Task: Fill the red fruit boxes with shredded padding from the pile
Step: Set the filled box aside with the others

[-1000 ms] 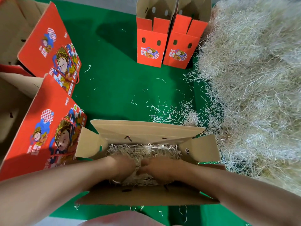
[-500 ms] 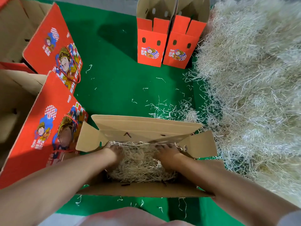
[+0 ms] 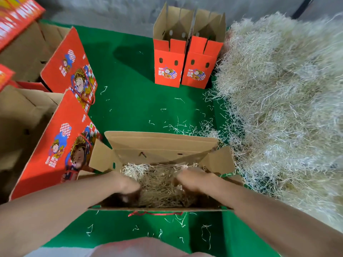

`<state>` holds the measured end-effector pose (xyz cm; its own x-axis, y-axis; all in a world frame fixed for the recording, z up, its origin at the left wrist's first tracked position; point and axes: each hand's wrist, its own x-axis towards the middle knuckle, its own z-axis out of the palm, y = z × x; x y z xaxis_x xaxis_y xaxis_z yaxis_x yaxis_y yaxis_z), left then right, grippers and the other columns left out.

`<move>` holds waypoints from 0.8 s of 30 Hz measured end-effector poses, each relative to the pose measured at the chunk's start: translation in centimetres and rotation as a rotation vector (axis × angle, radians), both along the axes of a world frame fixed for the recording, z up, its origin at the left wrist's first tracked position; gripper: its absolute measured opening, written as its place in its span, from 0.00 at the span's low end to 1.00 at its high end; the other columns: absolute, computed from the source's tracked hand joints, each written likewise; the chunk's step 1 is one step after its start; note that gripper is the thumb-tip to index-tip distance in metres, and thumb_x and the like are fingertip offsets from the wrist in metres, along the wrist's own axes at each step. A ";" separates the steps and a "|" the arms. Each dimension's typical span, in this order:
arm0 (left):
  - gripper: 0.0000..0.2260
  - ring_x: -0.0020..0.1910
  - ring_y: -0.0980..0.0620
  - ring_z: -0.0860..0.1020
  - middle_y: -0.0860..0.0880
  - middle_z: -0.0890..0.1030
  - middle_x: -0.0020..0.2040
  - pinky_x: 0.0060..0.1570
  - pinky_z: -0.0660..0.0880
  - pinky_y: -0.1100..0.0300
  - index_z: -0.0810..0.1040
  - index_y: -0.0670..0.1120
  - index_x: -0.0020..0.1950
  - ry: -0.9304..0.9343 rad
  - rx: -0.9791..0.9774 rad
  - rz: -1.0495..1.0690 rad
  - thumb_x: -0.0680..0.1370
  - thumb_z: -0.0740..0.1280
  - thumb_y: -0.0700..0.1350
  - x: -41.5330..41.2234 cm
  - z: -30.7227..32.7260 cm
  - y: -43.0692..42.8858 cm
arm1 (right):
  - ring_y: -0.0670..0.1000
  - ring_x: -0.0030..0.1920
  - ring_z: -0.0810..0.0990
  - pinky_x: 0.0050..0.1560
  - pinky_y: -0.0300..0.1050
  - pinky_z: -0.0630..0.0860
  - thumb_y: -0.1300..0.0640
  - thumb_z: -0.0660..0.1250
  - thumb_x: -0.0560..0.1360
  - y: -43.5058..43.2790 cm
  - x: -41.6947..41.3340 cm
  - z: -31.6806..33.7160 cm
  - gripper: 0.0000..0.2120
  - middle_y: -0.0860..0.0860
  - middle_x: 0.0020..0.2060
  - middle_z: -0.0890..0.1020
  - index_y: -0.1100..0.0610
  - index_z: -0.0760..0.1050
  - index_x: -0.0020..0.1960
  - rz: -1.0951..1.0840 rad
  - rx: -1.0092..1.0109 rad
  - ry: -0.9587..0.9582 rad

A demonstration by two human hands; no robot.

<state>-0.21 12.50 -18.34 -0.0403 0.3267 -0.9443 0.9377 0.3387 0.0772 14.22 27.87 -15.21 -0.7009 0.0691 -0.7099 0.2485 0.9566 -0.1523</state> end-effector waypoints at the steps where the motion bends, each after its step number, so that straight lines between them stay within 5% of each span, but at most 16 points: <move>1: 0.12 0.46 0.46 0.75 0.41 0.78 0.53 0.52 0.73 0.53 0.76 0.38 0.58 -0.002 0.121 0.027 0.78 0.57 0.38 -0.2 0.6 0.4 | 0.52 0.42 0.77 0.45 0.45 0.77 0.66 0.59 0.75 -0.1 -0.3 1.1 0.13 0.55 0.46 0.79 0.58 0.75 0.57 0.060 0.051 0.169; 4: 0.12 0.54 0.50 0.77 0.48 0.80 0.57 0.56 0.73 0.58 0.79 0.45 0.58 0.057 0.447 0.108 0.78 0.60 0.42 -1.0 3.6 1.3 | 0.53 0.37 0.76 0.37 0.43 0.77 0.68 0.63 0.72 0.3 -0.5 4.7 0.10 0.54 0.42 0.79 0.59 0.77 0.51 0.017 0.123 0.806; 6: 0.09 0.43 0.53 0.78 0.48 0.83 0.47 0.42 0.69 0.69 0.80 0.45 0.46 0.103 0.621 0.161 0.78 0.61 0.47 -1.4 5.5 1.4 | 0.55 0.40 0.76 0.39 0.46 0.76 0.67 0.68 0.68 1.2 -0.4 6.7 0.09 0.56 0.42 0.78 0.61 0.77 0.48 -0.046 0.184 1.243; 7: 0.11 0.36 0.53 0.76 0.47 0.82 0.41 0.35 0.64 0.72 0.77 0.45 0.40 0.136 0.690 0.178 0.78 0.62 0.48 -1.5 6.5 1.2 | 0.57 0.45 0.76 0.44 0.49 0.75 0.65 0.71 0.67 1.8 -0.6 7.5 0.14 0.57 0.46 0.77 0.61 0.76 0.52 -0.083 0.264 1.303; 10: 0.17 0.25 0.52 0.66 0.47 0.70 0.27 0.24 0.58 0.68 0.70 0.46 0.32 0.151 0.802 0.250 0.78 0.61 0.53 -1.4 8.8 0.3 | 0.59 0.60 0.71 0.59 0.55 0.71 0.54 0.70 0.70 5.0 -1.4 8.4 0.25 0.56 0.61 0.73 0.57 0.68 0.65 -0.171 0.334 0.759; 12: 0.19 0.24 0.52 0.64 0.49 0.67 0.26 0.24 0.61 0.66 0.68 0.46 0.30 0.133 0.818 0.293 0.78 0.61 0.55 -1.3 10.2 -0.2 | 0.56 0.50 0.78 0.51 0.50 0.75 0.54 0.65 0.73 6.1 -1.7 8.6 0.09 0.54 0.50 0.79 0.55 0.75 0.52 -0.205 0.156 0.472; 13: 0.19 0.26 0.51 0.66 0.49 0.70 0.27 0.28 0.65 0.62 0.70 0.45 0.31 0.127 0.830 0.317 0.78 0.61 0.55 -1.2 10.9 -0.4 | 0.55 0.43 0.78 0.44 0.47 0.75 0.56 0.63 0.73 6.4 -1.9 8.5 0.04 0.53 0.40 0.80 0.55 0.74 0.40 -0.214 0.089 0.465; 15: 0.17 0.32 0.50 0.74 0.48 0.78 0.34 0.37 0.71 0.58 0.77 0.44 0.36 0.138 0.882 0.360 0.77 0.63 0.54 -1.1 12.2 -0.7 | 0.55 0.36 0.75 0.36 0.42 0.68 0.57 0.62 0.72 6.9 -2.4 8.3 0.14 0.51 0.29 0.73 0.52 0.65 0.29 -0.247 0.074 0.525; 18: 0.14 0.36 0.50 0.77 0.46 0.82 0.40 0.40 0.73 0.59 0.80 0.44 0.41 0.156 0.943 0.448 0.77 0.64 0.53 -1.5 13.5 -1.2 | 0.54 0.36 0.72 0.35 0.41 0.64 0.57 0.63 0.73 7.7 -3.0 8.5 0.16 0.49 0.28 0.69 0.52 0.62 0.29 -0.292 0.104 0.601; 20: 0.11 0.48 0.51 0.79 0.51 0.82 0.46 0.52 0.73 0.58 0.81 0.47 0.44 0.218 0.986 0.501 0.77 0.63 0.53 -2.0 13.9 -1.2 | 0.53 0.35 0.72 0.33 0.40 0.63 0.57 0.63 0.74 8.3 -3.7 8.7 0.17 0.48 0.27 0.68 0.51 0.61 0.29 -0.416 0.075 0.624; 22: 0.08 0.65 0.49 0.70 0.54 0.76 0.61 0.69 0.59 0.49 0.80 0.53 0.50 0.384 1.073 0.540 0.77 0.64 0.54 -2.5 13.6 -0.8 | 0.54 0.36 0.74 0.31 0.40 0.64 0.57 0.63 0.75 8.3 -4.7 9.0 0.15 0.51 0.30 0.73 0.53 0.66 0.30 -0.537 0.031 0.672; 24: 0.14 0.75 0.47 0.53 0.51 0.59 0.75 0.71 0.47 0.45 0.74 0.57 0.62 0.471 1.103 0.656 0.77 0.64 0.54 -2.5 13.3 -0.5 | 0.56 0.42 0.77 0.39 0.41 0.70 0.58 0.62 0.76 7.8 -5.8 8.9 0.08 0.57 0.41 0.80 0.60 0.77 0.42 -0.676 -0.091 0.737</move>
<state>-2.74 12.04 -5.03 -0.7208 0.6904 -0.0623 0.6422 0.6989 0.3150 8.45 35.66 -6.31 -0.8015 0.5821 -0.1369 0.5495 0.6268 -0.5524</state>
